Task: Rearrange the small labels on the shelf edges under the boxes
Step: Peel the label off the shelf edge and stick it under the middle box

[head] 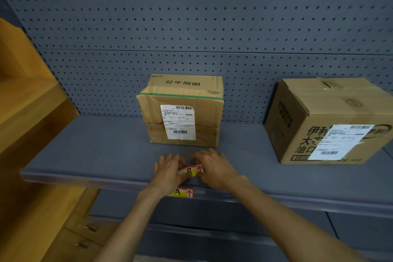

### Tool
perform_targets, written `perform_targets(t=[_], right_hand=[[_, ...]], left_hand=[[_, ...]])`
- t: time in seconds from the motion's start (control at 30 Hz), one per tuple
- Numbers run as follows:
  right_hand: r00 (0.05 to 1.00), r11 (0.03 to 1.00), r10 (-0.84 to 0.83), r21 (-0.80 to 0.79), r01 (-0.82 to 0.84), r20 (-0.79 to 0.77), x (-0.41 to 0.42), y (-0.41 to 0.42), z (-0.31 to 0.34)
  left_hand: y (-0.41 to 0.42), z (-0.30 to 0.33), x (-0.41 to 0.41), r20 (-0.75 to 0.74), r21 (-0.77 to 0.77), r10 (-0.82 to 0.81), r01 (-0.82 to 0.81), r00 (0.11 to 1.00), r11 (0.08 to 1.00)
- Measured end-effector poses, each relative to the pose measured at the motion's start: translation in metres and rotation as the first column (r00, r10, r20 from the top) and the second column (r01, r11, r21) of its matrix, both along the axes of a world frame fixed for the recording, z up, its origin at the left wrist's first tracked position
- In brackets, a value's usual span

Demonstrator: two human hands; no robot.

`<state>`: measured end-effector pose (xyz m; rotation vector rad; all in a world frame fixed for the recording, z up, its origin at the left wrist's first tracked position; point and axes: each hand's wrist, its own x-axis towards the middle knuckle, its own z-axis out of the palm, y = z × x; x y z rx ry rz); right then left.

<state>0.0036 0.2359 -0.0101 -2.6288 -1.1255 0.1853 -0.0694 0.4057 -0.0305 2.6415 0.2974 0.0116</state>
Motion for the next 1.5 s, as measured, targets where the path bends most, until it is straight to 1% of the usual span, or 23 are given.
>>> perform_targets(t=[0.2,0.3,0.5,0.63,0.73,0.83,1.03,1.17,1.33,1.5], right_hand=[[1.0,1.0,-0.003,-0.027,0.002,-0.019,0.001,0.003,0.001],[1.0,1.0,-0.012,-0.015,0.012,-0.027,0.0,0.004,0.001],[0.998,0.994,-0.044,0.096,0.048,-0.036,-0.007,0.0,-0.001],[0.992,0.977,-0.076,0.193,0.094,-0.098,-0.008,-0.008,0.003],[0.987,0.953,-0.093,0.277,0.125,-0.129,-0.009,-0.017,0.006],[0.982,0.932,-0.108,0.327,0.154,-0.156,-0.009,-0.03,0.01],[0.987,0.904,-0.119,0.399,0.153,-0.108,-0.008,-0.075,0.02],[0.982,0.889,-0.161,0.416,0.19,-0.103,-0.008,-0.115,0.029],[0.978,0.868,-0.189,0.45,0.209,-0.09,-0.007,-0.179,0.032],[0.974,0.859,-0.211,0.461,0.223,-0.079,-0.007,-0.245,0.032]], left_hand=[[-0.001,0.001,-0.001,-0.013,-0.006,0.009,-0.009,1.0,1.0],[-0.003,0.002,-0.002,0.019,-0.03,0.017,-0.017,1.0,0.999],[-0.01,0.005,-0.01,0.067,-0.114,0.006,0.002,0.998,0.993],[-0.014,0.007,-0.011,0.104,-0.214,-0.021,0.043,0.994,0.976],[-0.018,0.01,-0.008,0.166,-0.247,-0.029,0.07,0.986,0.967],[-0.026,0.013,-0.007,0.234,-0.291,-0.021,0.09,0.972,0.952],[-0.055,0.023,0.002,0.321,-0.314,-0.048,0.154,0.946,0.937],[-0.081,0.028,0.006,0.381,-0.34,-0.049,0.189,0.923,0.921],[-0.129,0.029,0.007,0.392,-0.38,-0.078,0.239,0.916,0.894],[-0.192,0.031,0.008,0.427,-0.355,-0.111,0.279,0.897,0.892]])
